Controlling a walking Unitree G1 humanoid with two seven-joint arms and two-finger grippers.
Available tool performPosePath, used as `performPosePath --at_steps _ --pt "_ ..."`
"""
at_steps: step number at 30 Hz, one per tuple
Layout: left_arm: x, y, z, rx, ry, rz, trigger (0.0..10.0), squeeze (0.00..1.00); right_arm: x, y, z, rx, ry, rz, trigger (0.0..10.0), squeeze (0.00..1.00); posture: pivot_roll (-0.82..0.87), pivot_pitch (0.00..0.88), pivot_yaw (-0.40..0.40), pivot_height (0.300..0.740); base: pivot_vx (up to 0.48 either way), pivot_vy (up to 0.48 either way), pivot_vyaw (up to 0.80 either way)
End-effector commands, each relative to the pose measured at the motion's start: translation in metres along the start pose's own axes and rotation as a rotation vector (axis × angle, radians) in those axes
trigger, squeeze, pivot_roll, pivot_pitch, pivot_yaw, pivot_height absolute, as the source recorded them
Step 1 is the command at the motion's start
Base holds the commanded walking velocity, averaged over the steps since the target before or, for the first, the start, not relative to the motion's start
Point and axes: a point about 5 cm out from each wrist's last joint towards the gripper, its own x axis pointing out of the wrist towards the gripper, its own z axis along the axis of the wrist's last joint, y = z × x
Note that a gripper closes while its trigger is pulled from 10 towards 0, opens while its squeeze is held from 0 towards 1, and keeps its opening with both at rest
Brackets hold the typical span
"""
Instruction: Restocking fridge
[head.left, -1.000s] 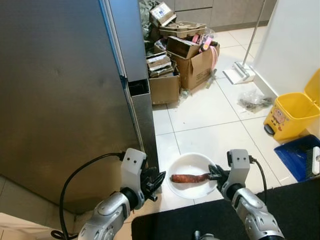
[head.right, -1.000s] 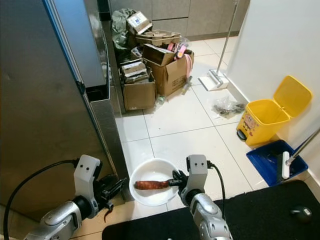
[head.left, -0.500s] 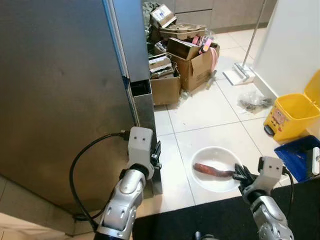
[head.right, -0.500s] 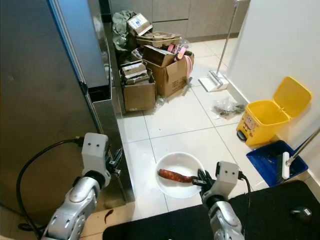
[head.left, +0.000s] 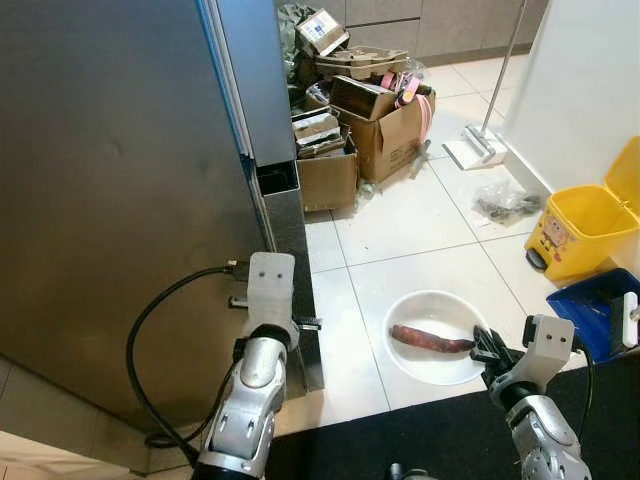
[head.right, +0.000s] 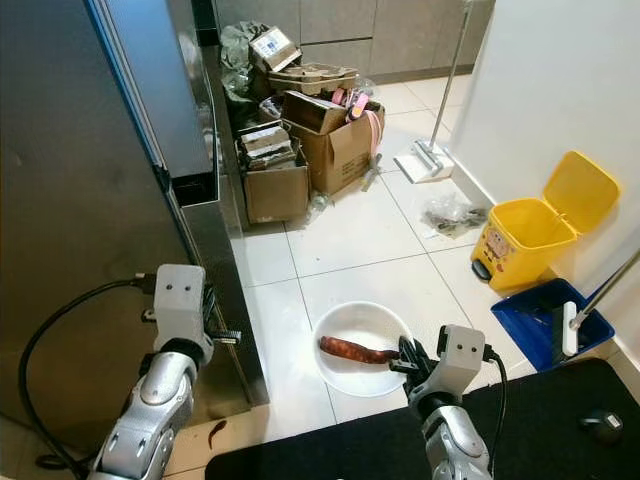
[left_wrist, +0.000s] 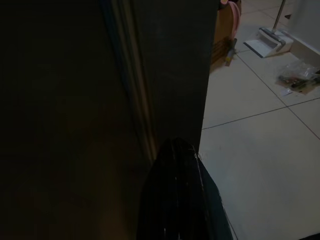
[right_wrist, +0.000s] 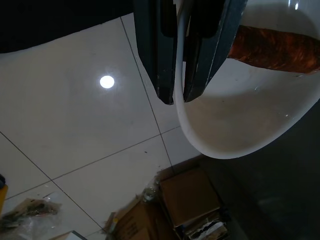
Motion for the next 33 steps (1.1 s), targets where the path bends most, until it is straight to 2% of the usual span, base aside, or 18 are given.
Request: performPosePath --at_steps 1,2,3,10,12,17,21,33 --pt "-0.002 -0.004 -0.003 -0.031 0.009 0.002 0.0 0.00 -0.001 0.001 -0.004 0.005 0.005 0.001 10.0 0.00 -0.08 0.136 0.026 0.717 0.000 0.000 0.00" --pt "0.001 -0.008 -0.004 -0.056 0.019 0.000 7.9 0.00 -0.001 0.001 -0.005 0.003 0.006 0.003 10.0 0.00 -0.08 0.133 0.026 0.717 0.000 0.000 0.00" --pt "0.003 -0.012 -0.003 -0.077 0.026 0.000 10.0 0.00 0.000 0.001 -0.005 0.001 0.005 0.004 10.0 0.00 -0.08 0.133 0.026 0.717 0.000 0.000 0.00" --pt "0.015 -0.018 0.005 -0.140 0.029 0.041 10.0 0.00 0.000 -0.001 -0.003 -0.006 -0.003 -0.005 10.0 0.00 -0.10 0.128 0.028 0.717 0.000 0.000 0.00" --pt "0.018 -0.018 0.007 -0.127 0.022 0.052 10.0 0.00 0.000 -0.001 -0.003 -0.007 -0.004 -0.005 10.0 0.00 -0.10 0.128 0.028 0.717 0.000 0.000 0.00" --pt "0.024 -0.007 0.013 -0.082 -0.014 0.098 10.0 0.00 0.000 -0.001 -0.001 -0.009 -0.013 -0.001 10.0 0.00 -0.11 0.132 0.031 0.717 0.000 0.000 0.00" --pt "0.026 -0.002 0.014 -0.091 -0.019 0.114 10.0 0.00 -0.001 -0.001 -0.001 -0.009 -0.013 0.002 10.0 0.00 -0.11 0.135 0.030 0.717 0.000 0.000 0.00" --pt "0.041 -0.009 0.021 -0.097 -0.044 0.121 10.0 0.00 0.000 0.000 -0.001 -0.010 -0.014 0.010 10.0 0.00 -0.11 0.140 0.026 0.717 0.000 0.000 0.00"
